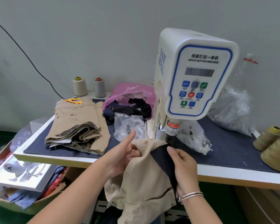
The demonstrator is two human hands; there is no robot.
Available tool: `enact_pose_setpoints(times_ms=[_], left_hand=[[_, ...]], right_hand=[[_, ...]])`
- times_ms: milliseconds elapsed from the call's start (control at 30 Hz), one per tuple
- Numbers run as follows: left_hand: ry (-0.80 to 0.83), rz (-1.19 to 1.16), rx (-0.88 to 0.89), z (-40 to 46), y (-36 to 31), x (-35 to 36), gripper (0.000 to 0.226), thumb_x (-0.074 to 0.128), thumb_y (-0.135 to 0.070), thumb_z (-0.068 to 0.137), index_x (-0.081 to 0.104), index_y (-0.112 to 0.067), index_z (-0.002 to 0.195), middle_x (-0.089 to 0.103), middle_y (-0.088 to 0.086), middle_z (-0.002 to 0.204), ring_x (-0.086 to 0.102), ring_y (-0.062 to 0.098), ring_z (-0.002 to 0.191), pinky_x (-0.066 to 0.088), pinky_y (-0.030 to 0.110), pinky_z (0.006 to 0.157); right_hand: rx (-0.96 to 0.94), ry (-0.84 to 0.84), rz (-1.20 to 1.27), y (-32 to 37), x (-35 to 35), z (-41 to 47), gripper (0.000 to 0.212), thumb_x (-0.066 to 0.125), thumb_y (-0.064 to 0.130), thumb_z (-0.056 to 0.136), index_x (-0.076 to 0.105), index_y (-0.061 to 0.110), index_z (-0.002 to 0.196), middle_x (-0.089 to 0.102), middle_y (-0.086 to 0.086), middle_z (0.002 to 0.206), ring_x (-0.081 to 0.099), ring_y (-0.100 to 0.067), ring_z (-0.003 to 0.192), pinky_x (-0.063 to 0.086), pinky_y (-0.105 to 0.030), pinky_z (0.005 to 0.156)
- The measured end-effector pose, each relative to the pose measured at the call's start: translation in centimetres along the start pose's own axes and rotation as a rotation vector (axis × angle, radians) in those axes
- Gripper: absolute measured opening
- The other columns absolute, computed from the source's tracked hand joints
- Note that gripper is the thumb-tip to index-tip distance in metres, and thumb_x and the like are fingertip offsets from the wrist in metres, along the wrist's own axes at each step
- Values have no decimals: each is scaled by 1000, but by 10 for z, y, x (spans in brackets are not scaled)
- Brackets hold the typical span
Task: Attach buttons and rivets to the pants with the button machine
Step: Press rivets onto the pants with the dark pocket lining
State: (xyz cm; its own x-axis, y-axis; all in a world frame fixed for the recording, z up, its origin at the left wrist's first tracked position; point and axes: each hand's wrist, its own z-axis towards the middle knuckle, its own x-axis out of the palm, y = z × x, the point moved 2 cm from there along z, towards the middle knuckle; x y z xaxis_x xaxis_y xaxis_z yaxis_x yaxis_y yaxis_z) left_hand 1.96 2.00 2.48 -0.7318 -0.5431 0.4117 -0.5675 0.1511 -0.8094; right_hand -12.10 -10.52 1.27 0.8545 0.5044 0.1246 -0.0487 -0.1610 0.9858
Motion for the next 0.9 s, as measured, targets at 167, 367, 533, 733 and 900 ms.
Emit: enact_pose_setpoints(times_ms=[167,367,533,733,900], left_hand=[[-64,2,74,-3,6,3,53,66,-45,77,69,-7,112,69,16,108,67,21,89,55,30,76],[-34,-84,19,-5,-1,15,42,44,-37,99,69,-3,101,71,12,85,70,22,71,56,28,60],[28,45,3,-9,-6,36,42,38,-34,102,70,-9,94,72,10,84,69,19,70,58,28,64],[81,-50,33,-15,-4,42,37,52,-46,94,68,-13,94,68,3,77,66,14,67,55,26,62],[97,69,117,-18,-6,39,27,54,-16,95,67,-17,71,66,1,70,65,12,65,54,24,64]], right_hand=[[0,-10,7,-6,-3,-2,15,71,27,82,73,19,70,69,4,73,60,-13,77,47,-29,70],[-734,-190,-380,33,-8,-18,21,73,6,80,63,19,67,58,0,72,52,-7,67,39,-7,66],[-943,-153,-671,52,20,-36,7,75,10,78,69,9,76,61,1,73,56,-9,65,44,-18,62],[-769,108,-719,25,36,-50,5,75,16,79,71,19,78,63,12,72,56,-5,64,43,-23,58],[-660,309,-651,31,30,-43,11,66,21,83,74,21,91,64,15,78,57,-1,74,43,-12,65]])
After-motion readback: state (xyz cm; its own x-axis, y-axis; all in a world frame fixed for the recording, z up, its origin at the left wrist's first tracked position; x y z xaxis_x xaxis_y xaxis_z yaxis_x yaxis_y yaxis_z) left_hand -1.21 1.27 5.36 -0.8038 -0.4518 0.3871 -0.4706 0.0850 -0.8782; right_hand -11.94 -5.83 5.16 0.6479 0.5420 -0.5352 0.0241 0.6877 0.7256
